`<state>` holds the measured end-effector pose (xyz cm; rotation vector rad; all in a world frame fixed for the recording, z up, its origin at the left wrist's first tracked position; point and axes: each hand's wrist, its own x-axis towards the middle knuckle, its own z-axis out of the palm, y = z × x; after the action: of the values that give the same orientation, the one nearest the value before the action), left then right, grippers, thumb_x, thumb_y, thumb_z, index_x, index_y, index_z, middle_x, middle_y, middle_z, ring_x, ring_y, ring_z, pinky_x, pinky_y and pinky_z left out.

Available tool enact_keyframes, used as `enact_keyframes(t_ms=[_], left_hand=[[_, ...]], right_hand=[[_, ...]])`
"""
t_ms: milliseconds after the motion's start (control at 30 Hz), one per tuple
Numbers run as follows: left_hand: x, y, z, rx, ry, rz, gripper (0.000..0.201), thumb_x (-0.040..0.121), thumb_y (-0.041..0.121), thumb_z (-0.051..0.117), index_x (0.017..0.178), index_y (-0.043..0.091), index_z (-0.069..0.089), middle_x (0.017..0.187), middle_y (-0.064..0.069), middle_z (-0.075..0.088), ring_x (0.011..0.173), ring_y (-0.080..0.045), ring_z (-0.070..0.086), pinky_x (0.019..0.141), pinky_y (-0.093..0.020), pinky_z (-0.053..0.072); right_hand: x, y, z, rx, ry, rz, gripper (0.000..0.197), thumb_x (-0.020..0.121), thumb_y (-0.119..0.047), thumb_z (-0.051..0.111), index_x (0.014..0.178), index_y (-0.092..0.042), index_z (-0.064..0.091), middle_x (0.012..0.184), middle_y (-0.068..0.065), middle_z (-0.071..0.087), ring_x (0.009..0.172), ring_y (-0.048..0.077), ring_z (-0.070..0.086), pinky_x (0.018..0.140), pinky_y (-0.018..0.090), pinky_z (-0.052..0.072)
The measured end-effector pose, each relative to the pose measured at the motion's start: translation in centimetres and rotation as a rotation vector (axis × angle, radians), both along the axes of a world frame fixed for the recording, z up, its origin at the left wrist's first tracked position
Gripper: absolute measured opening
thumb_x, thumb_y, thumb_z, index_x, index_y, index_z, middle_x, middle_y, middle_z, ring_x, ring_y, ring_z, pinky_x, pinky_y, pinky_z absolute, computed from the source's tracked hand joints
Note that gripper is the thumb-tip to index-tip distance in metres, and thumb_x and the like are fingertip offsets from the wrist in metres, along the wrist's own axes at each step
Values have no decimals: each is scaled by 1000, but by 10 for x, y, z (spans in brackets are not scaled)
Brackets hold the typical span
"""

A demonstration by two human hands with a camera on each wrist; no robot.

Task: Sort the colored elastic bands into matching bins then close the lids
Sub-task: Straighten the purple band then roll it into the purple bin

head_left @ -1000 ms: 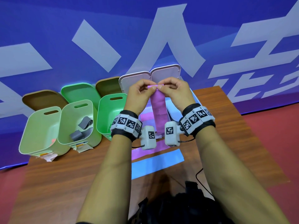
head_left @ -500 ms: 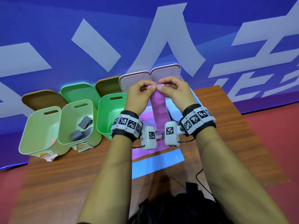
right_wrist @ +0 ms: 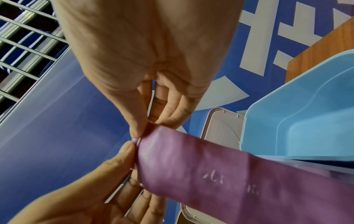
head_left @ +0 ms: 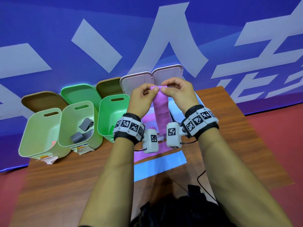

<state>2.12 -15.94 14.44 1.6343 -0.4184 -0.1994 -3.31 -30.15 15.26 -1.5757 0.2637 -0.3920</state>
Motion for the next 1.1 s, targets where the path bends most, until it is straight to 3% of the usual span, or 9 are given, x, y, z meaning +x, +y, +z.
enact_keyframes(t_ms=[133,233,367,500,600,733,867,1000,1100], left_hand=[[1,0,1,-18,-21,-13,15,94,5,62,86,17,65,83,-3,68,79,-12,63,79,-25,53],[3,1,0,-22,-45,-21,14,92,3,64,88,17,66,87,-5,69,85,-15,64,84,-28,54],[2,1,2,-55,9,-39,8,93,9,63,90,14,67,88,-4,69,85,-14,65,85,-36,55],[3,-1,2,-16,28,-9,13,96,13,61,85,14,66,74,2,68,71,-9,62,78,-34,55],[6,-1,1,4,-6,-6,16,94,6,62,84,17,66,81,-2,68,78,-14,62,81,-36,53],[7,-1,4,-18,-39,-24,17,91,3,64,85,18,66,84,-2,67,82,-16,62,81,-33,53],[7,0,8,-50,-52,-18,19,89,-2,65,85,17,65,85,-1,68,85,-17,62,84,-31,53],[5,-2,9,-50,10,-23,6,93,11,64,88,13,66,84,0,68,80,-12,62,85,-38,53],[4,-3,7,-25,36,-13,15,95,24,62,85,14,67,79,-1,67,78,-15,61,87,-47,54]], right_hand=[[0,1,-1,54,-7,19,9,86,-3,71,93,-9,71,85,5,70,84,17,68,87,34,59],[0,2,0,62,-16,24,10,90,-2,67,88,-11,70,82,5,71,81,15,68,82,31,59],[2,2,2,24,-17,4,8,86,1,70,90,-6,71,83,9,69,82,18,67,86,35,58],[1,2,4,11,-14,7,9,84,2,71,92,-3,71,84,8,70,82,16,67,83,28,57],[1,1,5,-14,-4,2,11,83,1,72,94,-2,72,87,7,72,83,14,68,78,22,55],[3,1,4,11,-6,27,7,86,-6,72,92,-8,72,88,7,71,86,17,67,86,33,58],[4,2,1,30,7,41,4,91,-6,68,94,-5,70,86,10,71,82,18,68,84,36,59],[4,0,4,27,-19,28,6,89,-4,69,95,-5,71,85,11,71,82,18,67,83,32,58],[4,-1,7,13,-30,23,8,86,-4,71,93,-9,72,83,6,70,83,18,66,86,33,57]])
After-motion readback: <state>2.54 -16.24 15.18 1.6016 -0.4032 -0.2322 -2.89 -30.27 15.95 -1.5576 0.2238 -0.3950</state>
